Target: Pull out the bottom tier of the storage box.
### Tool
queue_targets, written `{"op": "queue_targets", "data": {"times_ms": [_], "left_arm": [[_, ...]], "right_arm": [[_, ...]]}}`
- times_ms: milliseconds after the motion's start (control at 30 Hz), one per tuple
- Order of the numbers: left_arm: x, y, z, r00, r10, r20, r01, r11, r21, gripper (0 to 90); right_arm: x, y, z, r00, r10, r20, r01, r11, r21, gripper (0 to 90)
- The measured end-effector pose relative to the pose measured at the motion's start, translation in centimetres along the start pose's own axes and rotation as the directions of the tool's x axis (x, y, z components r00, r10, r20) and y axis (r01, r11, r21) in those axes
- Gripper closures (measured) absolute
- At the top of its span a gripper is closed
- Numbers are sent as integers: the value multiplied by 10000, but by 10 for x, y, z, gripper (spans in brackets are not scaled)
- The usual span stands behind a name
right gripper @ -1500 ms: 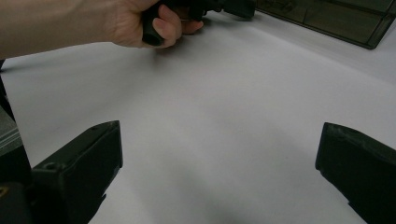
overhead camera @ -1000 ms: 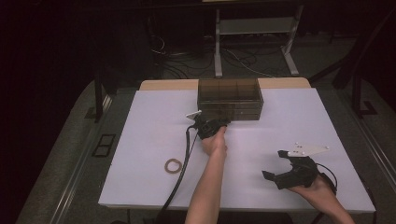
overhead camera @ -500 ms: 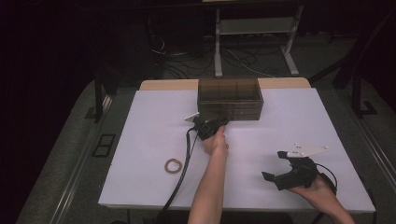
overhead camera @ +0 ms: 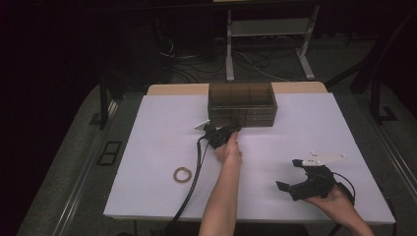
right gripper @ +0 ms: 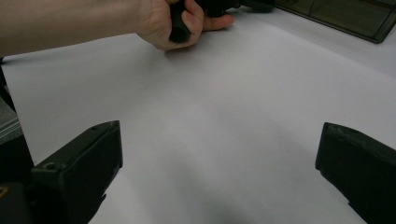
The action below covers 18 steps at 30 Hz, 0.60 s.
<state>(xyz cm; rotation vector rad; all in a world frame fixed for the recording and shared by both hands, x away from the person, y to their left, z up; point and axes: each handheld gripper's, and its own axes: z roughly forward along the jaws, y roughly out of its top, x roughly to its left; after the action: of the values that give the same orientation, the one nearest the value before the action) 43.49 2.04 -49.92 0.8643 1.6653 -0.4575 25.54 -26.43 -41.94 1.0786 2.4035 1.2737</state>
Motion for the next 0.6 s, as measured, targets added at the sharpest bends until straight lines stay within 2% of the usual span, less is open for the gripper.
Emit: {"op": "queue_targets", "data": {"times_ms": [333, 600], "left_arm": [[-2, -3, -1, 9997, 138, -178, -141, 9998, -160, 799], [-1, -7, -6, 9994, 281, -184, -282, 9996, -79, 798]], "right_arm": [[0, 0, 0, 10000, -50, -27, 50, 10000, 28, 1], [-2, 0, -1, 10000, 3, -49, -3, 10000, 8, 1]]}}
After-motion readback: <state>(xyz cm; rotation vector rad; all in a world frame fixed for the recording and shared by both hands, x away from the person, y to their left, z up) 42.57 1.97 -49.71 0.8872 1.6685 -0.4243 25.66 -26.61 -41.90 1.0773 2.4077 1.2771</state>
